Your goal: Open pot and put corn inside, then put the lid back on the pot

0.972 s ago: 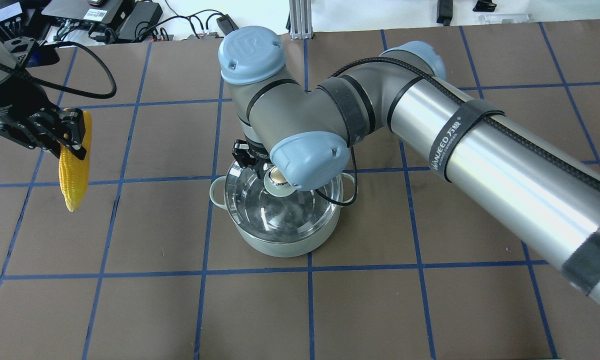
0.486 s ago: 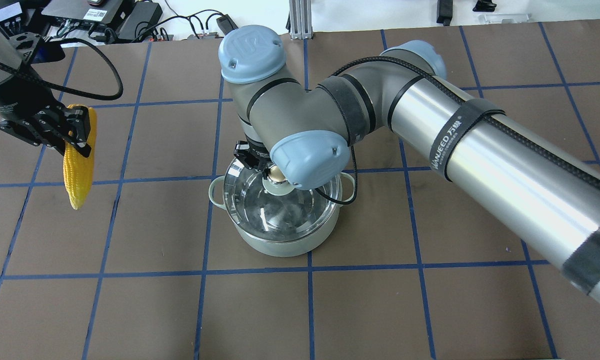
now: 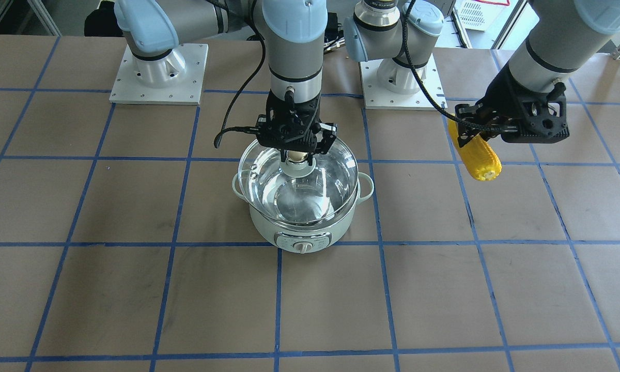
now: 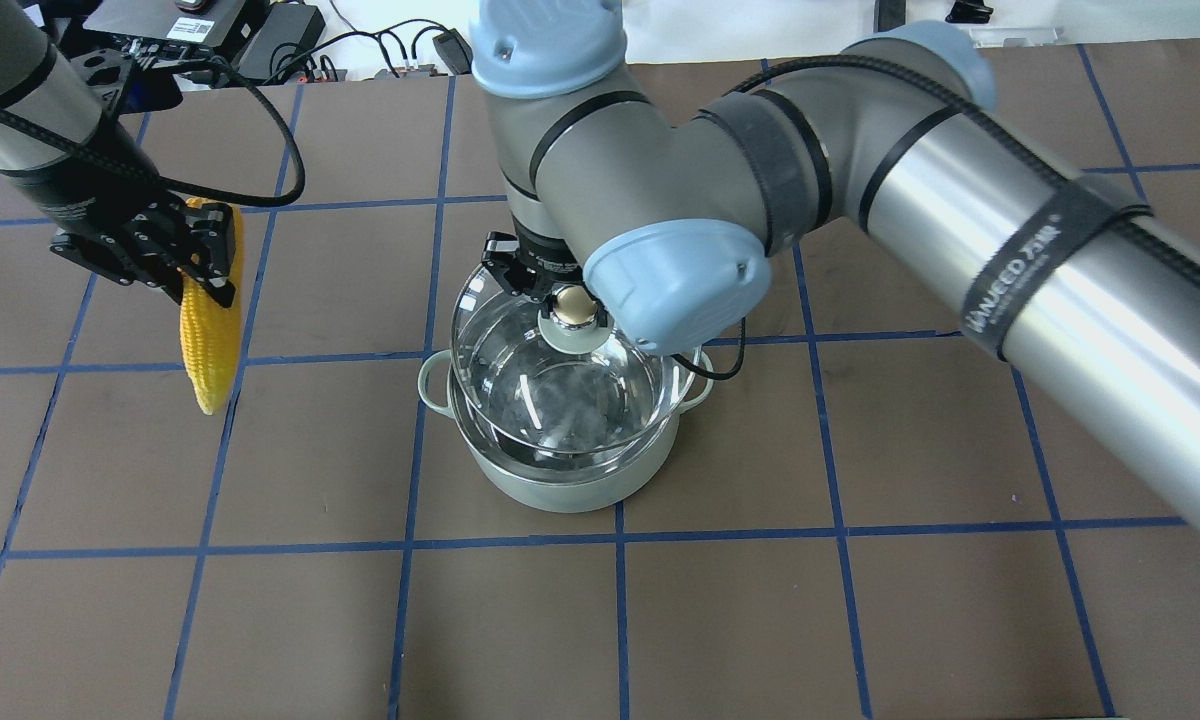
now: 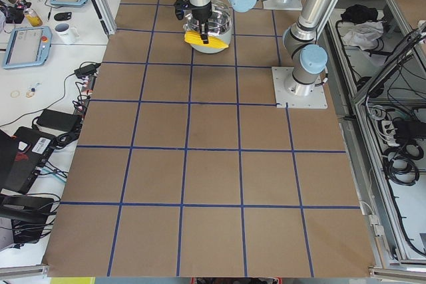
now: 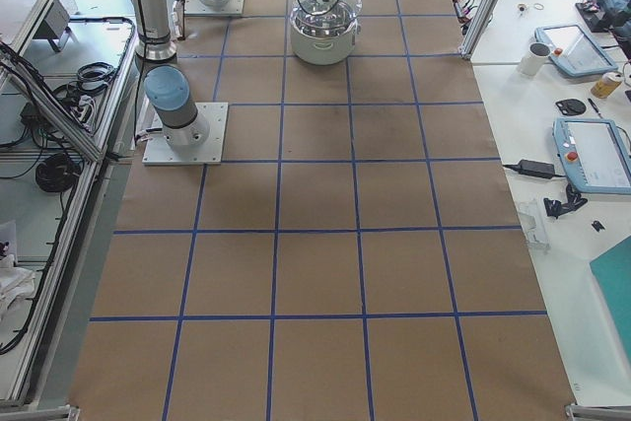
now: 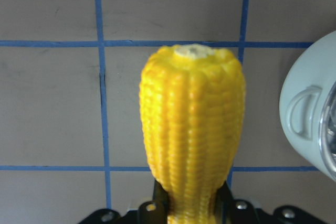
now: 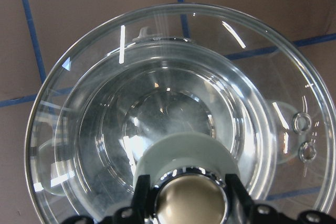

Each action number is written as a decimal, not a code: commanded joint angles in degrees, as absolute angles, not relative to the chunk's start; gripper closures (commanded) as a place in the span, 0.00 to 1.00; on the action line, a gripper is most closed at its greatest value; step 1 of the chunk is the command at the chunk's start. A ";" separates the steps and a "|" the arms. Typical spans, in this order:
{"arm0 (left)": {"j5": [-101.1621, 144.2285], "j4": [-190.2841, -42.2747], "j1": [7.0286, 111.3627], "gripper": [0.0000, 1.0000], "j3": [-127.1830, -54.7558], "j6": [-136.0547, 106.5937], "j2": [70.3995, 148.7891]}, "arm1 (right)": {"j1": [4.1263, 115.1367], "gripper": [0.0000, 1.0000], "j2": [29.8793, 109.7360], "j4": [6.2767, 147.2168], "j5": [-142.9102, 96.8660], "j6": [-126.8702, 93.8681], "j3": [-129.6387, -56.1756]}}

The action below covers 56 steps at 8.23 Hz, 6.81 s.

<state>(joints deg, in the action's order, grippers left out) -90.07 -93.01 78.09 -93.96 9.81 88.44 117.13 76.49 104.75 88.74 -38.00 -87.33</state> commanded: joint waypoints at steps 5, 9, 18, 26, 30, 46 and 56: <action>-82.80 -92.37 96.57 1.00 -94.39 -3.06 91.66 | 96.36 0.69 93.50 82.90 89.12 -12.09 -87.01; -80.42 -81.40 102.39 1.00 -94.39 -7.91 99.48 | 89.74 0.69 94.39 80.77 88.69 -5.36 -87.10; -80.33 -80.16 106.00 1.00 -95.27 -7.55 106.35 | 89.74 0.69 94.57 79.98 88.68 -5.27 -87.19; -83.04 -83.21 105.21 0.00 -94.14 -7.21 105.21 | 89.82 0.69 94.92 79.54 88.24 -4.66 -87.27; -89.21 -86.55 100.13 0.00 -86.68 -6.07 103.71 | 89.91 0.69 94.92 79.01 88.33 -4.75 -87.28; -94.49 -98.96 84.99 0.00 -80.42 8.26 90.97 | 119.09 0.76 70.84 102.21 85.61 -42.27 -84.37; -94.39 -99.14 85.25 0.00 -81.56 7.91 91.93 | 119.18 0.76 71.19 103.18 86.66 -40.26 -86.66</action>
